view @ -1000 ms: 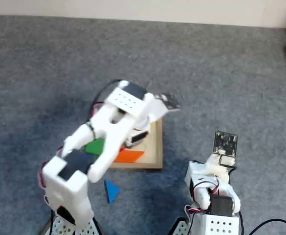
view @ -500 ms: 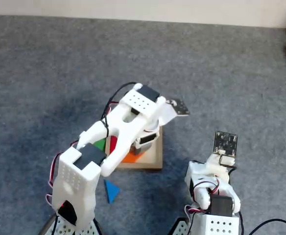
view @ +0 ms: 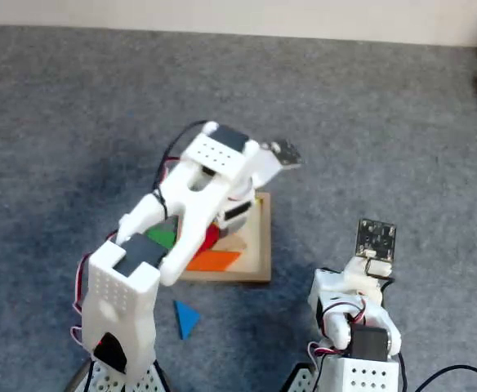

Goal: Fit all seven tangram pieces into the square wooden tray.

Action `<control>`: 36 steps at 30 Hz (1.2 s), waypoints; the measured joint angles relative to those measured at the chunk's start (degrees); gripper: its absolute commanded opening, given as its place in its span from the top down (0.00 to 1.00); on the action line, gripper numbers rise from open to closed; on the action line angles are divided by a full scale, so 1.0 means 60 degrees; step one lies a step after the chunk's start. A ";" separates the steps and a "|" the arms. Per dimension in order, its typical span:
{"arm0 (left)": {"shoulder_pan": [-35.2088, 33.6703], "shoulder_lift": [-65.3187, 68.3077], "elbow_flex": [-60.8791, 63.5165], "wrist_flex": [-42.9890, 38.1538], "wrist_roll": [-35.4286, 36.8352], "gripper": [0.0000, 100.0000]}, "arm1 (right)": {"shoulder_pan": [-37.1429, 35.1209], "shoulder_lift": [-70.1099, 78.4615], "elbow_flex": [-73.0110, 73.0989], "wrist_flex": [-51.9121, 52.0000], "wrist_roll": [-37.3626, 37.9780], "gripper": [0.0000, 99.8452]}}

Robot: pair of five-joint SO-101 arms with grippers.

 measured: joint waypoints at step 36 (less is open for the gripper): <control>0.0557 0.0147 0.0645 -0.1465 0.3810 0.86 | 0.0000 0.0000 0.0000 0.0000 0.0000 0.99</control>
